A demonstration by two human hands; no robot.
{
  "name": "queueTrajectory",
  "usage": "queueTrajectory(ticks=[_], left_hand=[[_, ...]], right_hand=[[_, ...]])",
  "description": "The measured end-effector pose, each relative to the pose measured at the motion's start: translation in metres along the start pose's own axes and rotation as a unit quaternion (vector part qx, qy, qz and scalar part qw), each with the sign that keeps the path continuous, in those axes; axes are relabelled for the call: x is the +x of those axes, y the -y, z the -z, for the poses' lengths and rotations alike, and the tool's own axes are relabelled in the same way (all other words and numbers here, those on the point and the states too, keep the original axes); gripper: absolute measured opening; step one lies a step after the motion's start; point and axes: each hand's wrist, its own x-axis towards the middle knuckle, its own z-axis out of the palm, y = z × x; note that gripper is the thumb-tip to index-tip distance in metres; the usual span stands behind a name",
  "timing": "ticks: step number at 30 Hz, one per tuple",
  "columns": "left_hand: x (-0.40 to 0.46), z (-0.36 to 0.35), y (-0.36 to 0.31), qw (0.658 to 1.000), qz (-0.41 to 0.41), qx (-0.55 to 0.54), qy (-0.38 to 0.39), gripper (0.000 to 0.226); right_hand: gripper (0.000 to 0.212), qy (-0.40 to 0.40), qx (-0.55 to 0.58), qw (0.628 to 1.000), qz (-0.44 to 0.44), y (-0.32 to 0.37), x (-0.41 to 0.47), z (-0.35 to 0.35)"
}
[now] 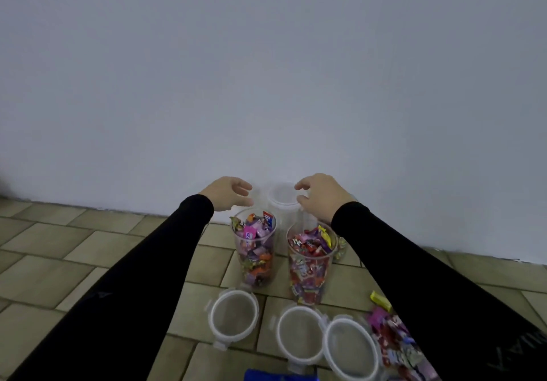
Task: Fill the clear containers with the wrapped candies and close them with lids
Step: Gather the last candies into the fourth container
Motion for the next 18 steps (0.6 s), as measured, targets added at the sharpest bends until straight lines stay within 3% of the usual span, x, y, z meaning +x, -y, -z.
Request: queueTrajectory(ticks=[9, 18], left_hand=[[0.046, -0.021, -0.011, 0.987, 0.015, 0.062, 0.149, 0.047], [0.038, -0.022, -0.013, 0.990, -0.041, -0.007, 0.132, 0.052]], right_hand=[[0.037, 0.047, -0.085, 0.995, -0.030, -0.006, 0.040, -0.013], [0.039, -0.007, 0.065, 0.997, -0.032, -0.009, 0.033, -0.015]])
